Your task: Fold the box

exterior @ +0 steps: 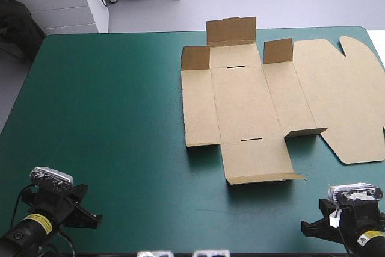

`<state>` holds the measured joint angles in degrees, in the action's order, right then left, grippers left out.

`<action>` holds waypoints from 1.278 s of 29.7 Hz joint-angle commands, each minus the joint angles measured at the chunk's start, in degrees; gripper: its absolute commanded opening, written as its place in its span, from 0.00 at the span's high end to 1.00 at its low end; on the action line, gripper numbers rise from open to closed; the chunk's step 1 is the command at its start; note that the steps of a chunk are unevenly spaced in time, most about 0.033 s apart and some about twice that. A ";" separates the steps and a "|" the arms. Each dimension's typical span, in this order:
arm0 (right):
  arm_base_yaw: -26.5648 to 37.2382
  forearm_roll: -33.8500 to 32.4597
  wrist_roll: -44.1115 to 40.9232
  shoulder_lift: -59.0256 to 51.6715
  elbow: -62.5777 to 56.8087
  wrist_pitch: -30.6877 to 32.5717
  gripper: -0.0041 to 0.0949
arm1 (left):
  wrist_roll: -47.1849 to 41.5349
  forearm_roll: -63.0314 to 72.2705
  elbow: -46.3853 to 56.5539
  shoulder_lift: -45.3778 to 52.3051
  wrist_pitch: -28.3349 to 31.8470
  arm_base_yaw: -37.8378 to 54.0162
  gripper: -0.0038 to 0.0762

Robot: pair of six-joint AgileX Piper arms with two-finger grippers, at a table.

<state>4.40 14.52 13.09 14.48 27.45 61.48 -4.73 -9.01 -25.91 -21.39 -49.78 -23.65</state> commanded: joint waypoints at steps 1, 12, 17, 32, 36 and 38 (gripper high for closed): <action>-0.23 0.83 0.34 0.58 1.43 -3.22 0.97 | -0.53 -0.14 -2.86 -1.99 2.14 -0.22 0.96; -0.23 0.83 0.34 0.58 1.43 -3.22 0.97 | -0.53 -0.24 -21.32 -18.90 1.98 -0.22 0.96; -0.23 0.83 0.34 0.58 1.43 -3.22 0.97 | -0.53 -0.24 -30.30 -30.07 2.59 -0.22 0.96; -0.23 0.83 0.34 0.58 1.43 -3.22 0.97 | -2.15 7.79 -50.68 -56.01 4.64 1.41 0.96; -0.23 0.83 0.34 0.58 1.43 -3.22 0.97 | 2.66 21.23 -52.12 -60.74 6.17 6.10 0.96; -0.23 0.83 0.34 0.58 1.43 -3.22 0.97 | 6.90 30.52 -52.26 -63.18 6.34 9.20 0.96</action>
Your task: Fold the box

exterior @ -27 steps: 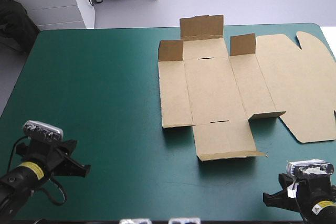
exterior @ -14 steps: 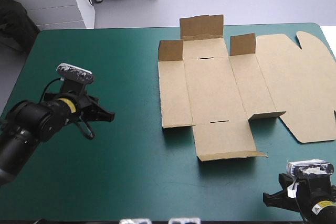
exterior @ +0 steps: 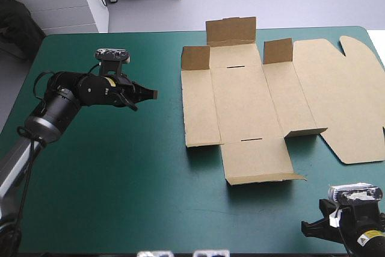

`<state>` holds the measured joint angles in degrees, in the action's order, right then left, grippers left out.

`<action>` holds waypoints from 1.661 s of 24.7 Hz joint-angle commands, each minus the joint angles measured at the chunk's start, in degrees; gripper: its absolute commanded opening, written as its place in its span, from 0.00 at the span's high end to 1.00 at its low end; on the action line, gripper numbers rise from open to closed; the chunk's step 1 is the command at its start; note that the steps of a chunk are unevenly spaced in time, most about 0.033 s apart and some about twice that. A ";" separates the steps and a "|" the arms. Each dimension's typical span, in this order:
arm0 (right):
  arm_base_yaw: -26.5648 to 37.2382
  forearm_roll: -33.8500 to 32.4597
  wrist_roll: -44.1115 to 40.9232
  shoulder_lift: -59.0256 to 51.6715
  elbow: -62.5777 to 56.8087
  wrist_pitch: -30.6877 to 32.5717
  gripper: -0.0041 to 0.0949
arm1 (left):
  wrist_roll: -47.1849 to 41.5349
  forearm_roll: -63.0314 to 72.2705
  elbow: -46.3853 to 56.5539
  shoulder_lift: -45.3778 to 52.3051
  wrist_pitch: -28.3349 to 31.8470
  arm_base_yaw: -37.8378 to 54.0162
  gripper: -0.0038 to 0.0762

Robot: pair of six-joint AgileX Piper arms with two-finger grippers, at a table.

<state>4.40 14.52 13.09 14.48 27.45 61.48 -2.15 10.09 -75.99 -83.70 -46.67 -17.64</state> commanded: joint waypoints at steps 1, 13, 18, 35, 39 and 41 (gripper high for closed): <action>-0.23 0.83 0.34 0.58 1.43 -3.22 0.97 | 6.62 16.66 -2.18 -2.13 3.23 4.73 0.96; -0.23 0.63 0.34 0.58 1.43 -3.22 0.97 | 29.97 60.53 -2.28 -17.87 1.21 10.72 0.96; -0.23 0.54 0.34 0.58 1.43 -3.22 0.97 | 34.31 60.26 -2.28 -20.63 1.36 10.72 0.92; -0.23 0.40 0.34 0.58 1.43 -3.22 0.97 | 34.60 60.70 -2.64 -27.27 -2.50 10.72 0.43; -0.23 0.40 0.34 0.58 1.43 -3.22 0.97 | 34.60 60.70 -3.44 -28.87 -4.19 10.38 0.43; -0.23 0.40 0.34 0.58 1.43 -3.22 0.97 | 34.60 60.87 -3.87 -29.78 -4.22 9.60 0.43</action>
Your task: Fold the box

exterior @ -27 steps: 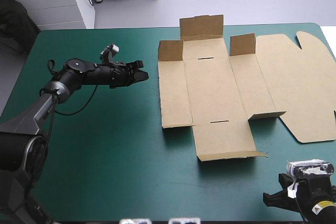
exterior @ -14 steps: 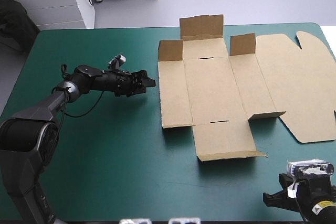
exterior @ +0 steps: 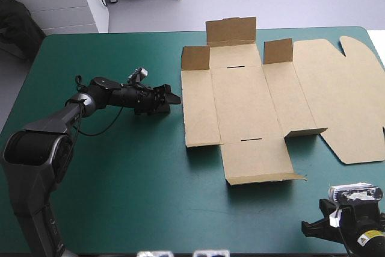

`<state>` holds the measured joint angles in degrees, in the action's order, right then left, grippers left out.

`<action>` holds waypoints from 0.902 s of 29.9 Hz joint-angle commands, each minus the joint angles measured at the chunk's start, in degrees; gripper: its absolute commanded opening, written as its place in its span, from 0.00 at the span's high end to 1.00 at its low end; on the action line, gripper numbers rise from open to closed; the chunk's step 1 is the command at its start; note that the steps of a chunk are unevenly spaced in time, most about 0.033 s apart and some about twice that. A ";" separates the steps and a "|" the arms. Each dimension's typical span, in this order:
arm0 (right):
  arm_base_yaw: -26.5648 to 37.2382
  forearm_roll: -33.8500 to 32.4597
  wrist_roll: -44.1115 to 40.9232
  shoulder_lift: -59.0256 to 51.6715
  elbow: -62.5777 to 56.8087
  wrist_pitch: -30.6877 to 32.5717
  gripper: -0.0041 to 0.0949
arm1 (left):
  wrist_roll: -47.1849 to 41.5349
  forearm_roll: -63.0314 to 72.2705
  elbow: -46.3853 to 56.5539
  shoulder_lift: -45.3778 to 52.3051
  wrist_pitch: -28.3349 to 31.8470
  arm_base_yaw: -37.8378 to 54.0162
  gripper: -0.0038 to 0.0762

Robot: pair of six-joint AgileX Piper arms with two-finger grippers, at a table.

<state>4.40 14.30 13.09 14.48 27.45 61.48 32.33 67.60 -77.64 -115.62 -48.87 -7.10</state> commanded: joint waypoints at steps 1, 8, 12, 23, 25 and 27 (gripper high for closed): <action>-0.23 0.62 0.34 0.58 1.43 -3.22 0.97 | 0.12 3.36 -2.50 1.68 -2.01 -1.41 0.43; -0.23 0.62 0.34 0.58 1.43 -3.22 0.97 | 0.12 4.93 -5.43 -1.55 -1.54 -4.49 0.43; -0.23 0.62 0.34 0.58 1.43 -3.22 0.97 | 0.12 6.68 -7.63 -3.67 -2.00 -5.89 0.43; -0.23 0.62 0.34 0.58 1.43 -3.22 0.97 | 0.12 8.54 -12.08 -7.78 -2.16 -9.92 0.43; -0.23 0.62 0.34 0.58 1.43 -3.22 0.97 | 0.12 8.54 -12.57 -7.97 -2.28 -10.03 0.43; -0.23 0.62 0.34 0.58 1.43 -3.22 0.97 | 0.12 8.94 -12.59 -7.97 -2.28 -10.03 0.43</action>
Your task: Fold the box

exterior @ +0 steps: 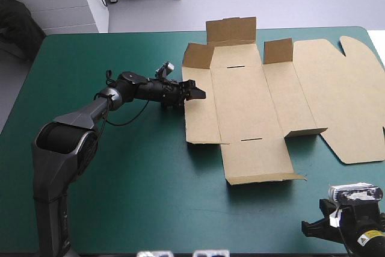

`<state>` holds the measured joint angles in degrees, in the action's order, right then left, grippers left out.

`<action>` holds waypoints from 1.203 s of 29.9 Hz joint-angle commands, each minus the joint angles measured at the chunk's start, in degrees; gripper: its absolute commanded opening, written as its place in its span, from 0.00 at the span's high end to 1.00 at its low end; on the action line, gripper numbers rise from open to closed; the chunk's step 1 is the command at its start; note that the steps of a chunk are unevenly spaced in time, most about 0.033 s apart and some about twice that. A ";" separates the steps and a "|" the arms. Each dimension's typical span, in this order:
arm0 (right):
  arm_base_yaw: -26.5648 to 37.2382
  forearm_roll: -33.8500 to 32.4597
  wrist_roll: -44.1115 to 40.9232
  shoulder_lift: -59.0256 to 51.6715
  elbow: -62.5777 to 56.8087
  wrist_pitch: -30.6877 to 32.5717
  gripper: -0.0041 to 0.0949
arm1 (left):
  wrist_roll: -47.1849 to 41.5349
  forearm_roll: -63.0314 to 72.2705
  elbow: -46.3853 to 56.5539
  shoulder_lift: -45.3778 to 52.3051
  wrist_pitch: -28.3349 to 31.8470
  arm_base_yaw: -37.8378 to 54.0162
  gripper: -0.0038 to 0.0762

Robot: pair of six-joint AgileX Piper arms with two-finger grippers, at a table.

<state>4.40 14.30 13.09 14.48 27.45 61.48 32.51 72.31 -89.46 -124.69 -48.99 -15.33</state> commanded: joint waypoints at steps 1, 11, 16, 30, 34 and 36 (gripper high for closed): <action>-0.23 0.62 0.34 0.58 1.43 -3.22 0.97 | -0.06 4.32 -0.86 1.10 -2.16 -1.81 0.44; -0.23 0.62 0.34 0.58 1.43 -3.22 0.97 | -0.06 6.14 -1.49 1.01 -1.65 -1.81 0.88; -0.23 0.62 0.34 0.58 1.43 -3.22 0.97 | 1.03 5.90 -1.89 1.13 -1.74 -1.81 0.96; -0.23 0.62 0.34 0.58 1.43 -3.22 0.97 | -4.72 -30.71 -19.81 6.32 -8.28 -1.81 0.96; -0.23 0.62 0.34 0.58 1.43 -3.22 0.97 | -4.72 -42.21 -26.94 7.49 -16.17 -1.81 0.96; -0.23 0.62 0.34 0.58 1.43 -3.22 0.97 | -4.72 -47.63 -30.55 7.95 -19.69 -1.81 0.96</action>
<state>4.40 14.30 13.09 14.48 27.45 61.48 26.28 31.21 -114.07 -121.65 -63.61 -17.06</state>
